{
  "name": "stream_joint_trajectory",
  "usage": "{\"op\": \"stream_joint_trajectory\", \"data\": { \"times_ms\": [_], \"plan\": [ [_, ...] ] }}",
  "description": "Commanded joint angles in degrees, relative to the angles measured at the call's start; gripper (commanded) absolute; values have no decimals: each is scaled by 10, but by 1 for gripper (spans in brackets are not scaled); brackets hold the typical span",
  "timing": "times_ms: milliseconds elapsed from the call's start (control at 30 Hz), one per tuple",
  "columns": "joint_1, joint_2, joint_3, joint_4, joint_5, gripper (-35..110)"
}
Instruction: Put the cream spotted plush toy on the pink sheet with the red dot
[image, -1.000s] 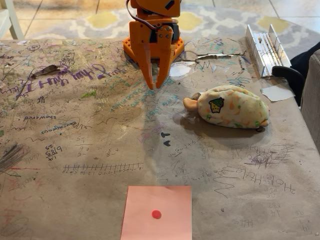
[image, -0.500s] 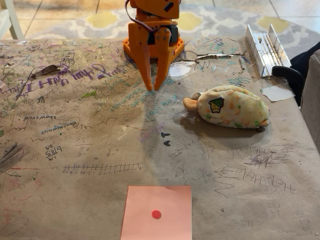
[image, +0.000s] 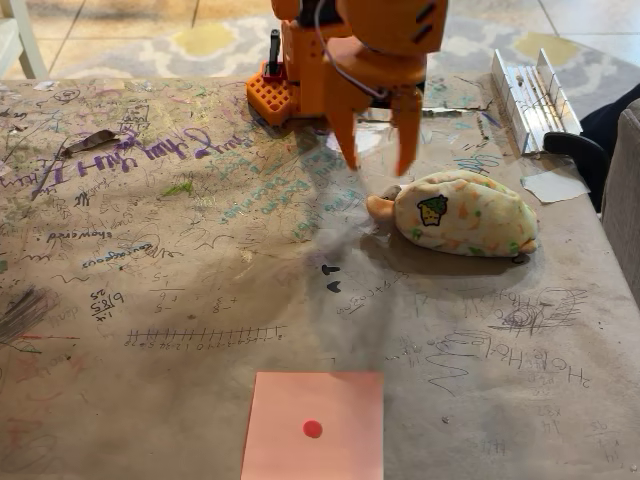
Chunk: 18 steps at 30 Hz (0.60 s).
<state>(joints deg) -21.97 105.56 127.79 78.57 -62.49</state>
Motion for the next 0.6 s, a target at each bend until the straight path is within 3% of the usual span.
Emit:
{"op": "stream_joint_trajectory", "data": {
  "times_ms": [0,267,367,567],
  "plan": [
    [-44,-4,-13,-5,-49,38],
    [-50,-55,-33,-66,-28,42],
    [-97,-75,-23,-98,0,48],
    [-175,-114,-32,-185,36,37]
  ]
}}
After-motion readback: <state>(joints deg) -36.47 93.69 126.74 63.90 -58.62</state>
